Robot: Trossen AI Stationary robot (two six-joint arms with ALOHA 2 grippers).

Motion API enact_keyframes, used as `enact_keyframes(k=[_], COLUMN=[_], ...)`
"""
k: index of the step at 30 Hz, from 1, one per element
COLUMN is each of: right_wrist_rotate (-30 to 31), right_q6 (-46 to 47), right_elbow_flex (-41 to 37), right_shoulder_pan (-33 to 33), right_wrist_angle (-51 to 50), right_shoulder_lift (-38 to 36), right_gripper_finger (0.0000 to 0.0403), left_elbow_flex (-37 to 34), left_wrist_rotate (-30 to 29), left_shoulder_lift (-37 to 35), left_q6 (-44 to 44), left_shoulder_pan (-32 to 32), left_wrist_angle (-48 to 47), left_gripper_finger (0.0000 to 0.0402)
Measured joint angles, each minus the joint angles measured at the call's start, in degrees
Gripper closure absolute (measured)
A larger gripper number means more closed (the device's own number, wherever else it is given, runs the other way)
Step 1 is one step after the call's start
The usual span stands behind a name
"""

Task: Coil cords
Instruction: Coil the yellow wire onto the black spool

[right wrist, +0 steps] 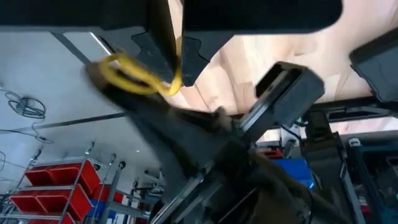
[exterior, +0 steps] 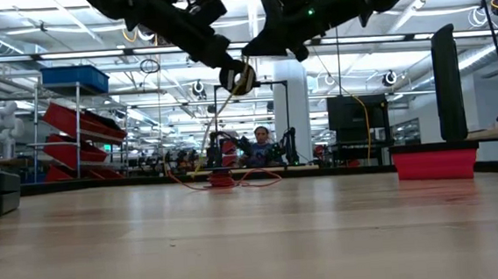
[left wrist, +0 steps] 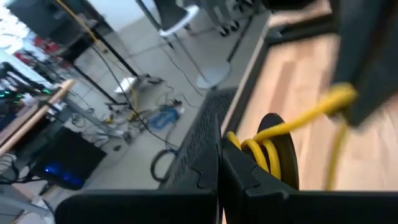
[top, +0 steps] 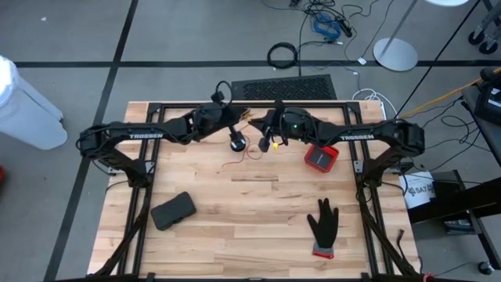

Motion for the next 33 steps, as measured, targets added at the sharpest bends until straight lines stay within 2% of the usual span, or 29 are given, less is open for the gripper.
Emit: enact_keyframes(k=[6,10,17,22,28,33], right_wrist_rotate=[0.56,3.45,14.15,20.60,22.77,22.23], right_q6=[-0.11,-2.57,-11.24,-17.82,-20.51,-20.67], right_elbow_flex=[0.11,0.11,0.11,0.11,0.11,-0.58], right_shoulder_pan=[0.01,0.20,2.73,4.07,3.97,3.33], right_wrist_angle=[6.63,10.36,17.06,20.64,21.92,22.00], right_shoulder_lift=[2.98,6.05,10.31,11.45,12.61,13.04], right_gripper_finger=[0.0403,0.0403,0.0402,0.0402,0.0402,0.0402], left_elbow_flex=[-0.02,-0.09,-0.11,-0.11,-0.11,-0.11], left_wrist_rotate=[-1.48,-1.53,-0.98,5.45,13.62,17.50], left_shoulder_lift=[1.65,2.57,2.66,2.66,2.66,2.42], left_q6=[-4.04,-8.21,-15.17,-21.34,-28.85,-30.96], left_shoulder_pan=[0.02,0.09,0.78,3.32,6.53,7.43], left_wrist_angle=[4.90,6.28,9.75,11.32,13.21,13.33], left_gripper_finger=[0.0402,0.0402,0.0402,0.0402,0.0402,0.0402])
